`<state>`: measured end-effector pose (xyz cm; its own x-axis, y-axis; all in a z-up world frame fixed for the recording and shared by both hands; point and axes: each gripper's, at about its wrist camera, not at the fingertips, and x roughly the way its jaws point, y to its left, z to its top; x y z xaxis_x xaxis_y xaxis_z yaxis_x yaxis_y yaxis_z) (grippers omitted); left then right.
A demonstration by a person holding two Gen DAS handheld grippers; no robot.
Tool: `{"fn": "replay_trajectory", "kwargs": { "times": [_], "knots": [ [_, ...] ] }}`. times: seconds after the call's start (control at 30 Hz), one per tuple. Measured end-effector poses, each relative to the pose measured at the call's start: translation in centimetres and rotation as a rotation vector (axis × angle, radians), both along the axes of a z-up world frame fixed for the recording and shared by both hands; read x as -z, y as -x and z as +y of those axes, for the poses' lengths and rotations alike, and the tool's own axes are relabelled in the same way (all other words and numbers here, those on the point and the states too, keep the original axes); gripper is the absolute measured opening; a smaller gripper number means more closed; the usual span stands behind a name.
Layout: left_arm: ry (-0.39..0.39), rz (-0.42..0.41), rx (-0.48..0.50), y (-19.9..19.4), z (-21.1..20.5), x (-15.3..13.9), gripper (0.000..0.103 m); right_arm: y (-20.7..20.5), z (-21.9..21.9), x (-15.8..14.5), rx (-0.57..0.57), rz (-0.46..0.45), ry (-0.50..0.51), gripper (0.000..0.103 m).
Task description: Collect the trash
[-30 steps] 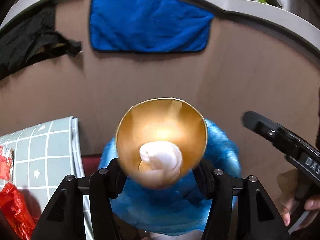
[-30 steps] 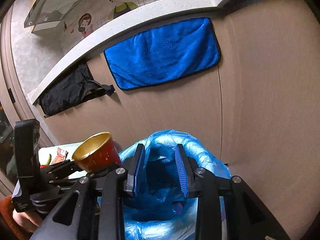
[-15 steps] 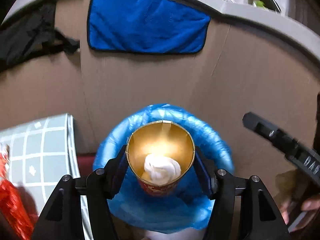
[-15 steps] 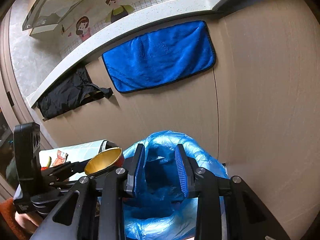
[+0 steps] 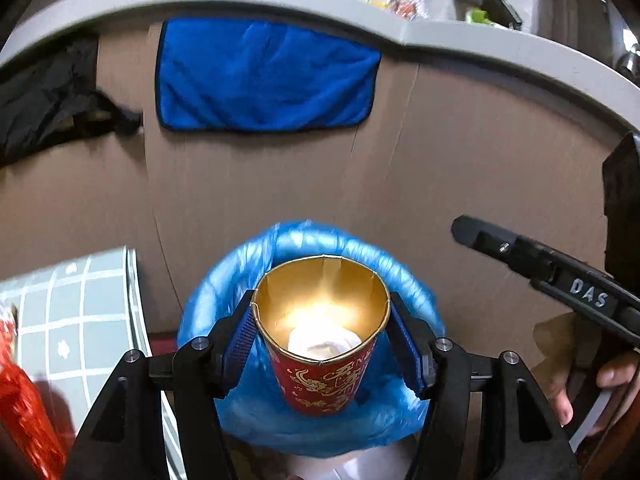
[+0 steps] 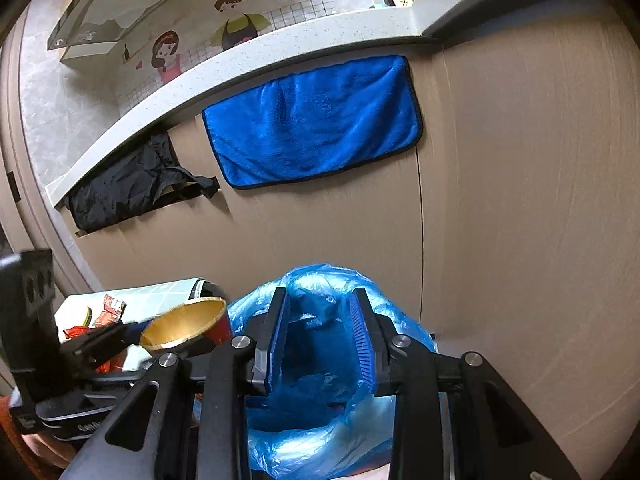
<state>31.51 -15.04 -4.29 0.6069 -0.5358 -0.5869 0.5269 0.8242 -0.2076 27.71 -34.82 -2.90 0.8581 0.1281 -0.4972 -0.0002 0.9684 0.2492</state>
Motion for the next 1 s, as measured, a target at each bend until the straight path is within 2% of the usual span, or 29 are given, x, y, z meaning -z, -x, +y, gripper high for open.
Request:
{"fn": "replay_trajectory", "kwargs": {
  "times": [0.13,0.27,0.4,0.57,0.8,1.0],
  "knots": [
    [0.026,0.010,-0.024,0.0,0.7,0.0,0.063,0.1,0.3,0.2,-0.010,0.010,0.003,0.030],
    [0.017,-0.048,-0.029,0.4,0.8,-1.0,0.063,0.2,0.6,0.1,-0.015,0.010,0.021,0.030],
    [0.090,-0.045,-0.011,0.1,1.1,-2.3,0.063,0.2,0.6,0.0,-0.008,0.004,0.010,0.030],
    [0.053,-0.065,-0.033,0.0,1.4,-3.1,0.063,0.3,0.8,-0.1,-0.008,0.006,0.020,0.030],
    [0.065,-0.059,-0.074,0.2,2.9,-3.6,0.062,0.8,1.1,-0.5,-0.007,-0.004,0.018,0.030],
    [0.038,-0.014,-0.074,0.1,3.0,-3.8,0.060,1.2,1.8,-0.9,-0.018,-0.007,0.029,0.030]
  ]
}}
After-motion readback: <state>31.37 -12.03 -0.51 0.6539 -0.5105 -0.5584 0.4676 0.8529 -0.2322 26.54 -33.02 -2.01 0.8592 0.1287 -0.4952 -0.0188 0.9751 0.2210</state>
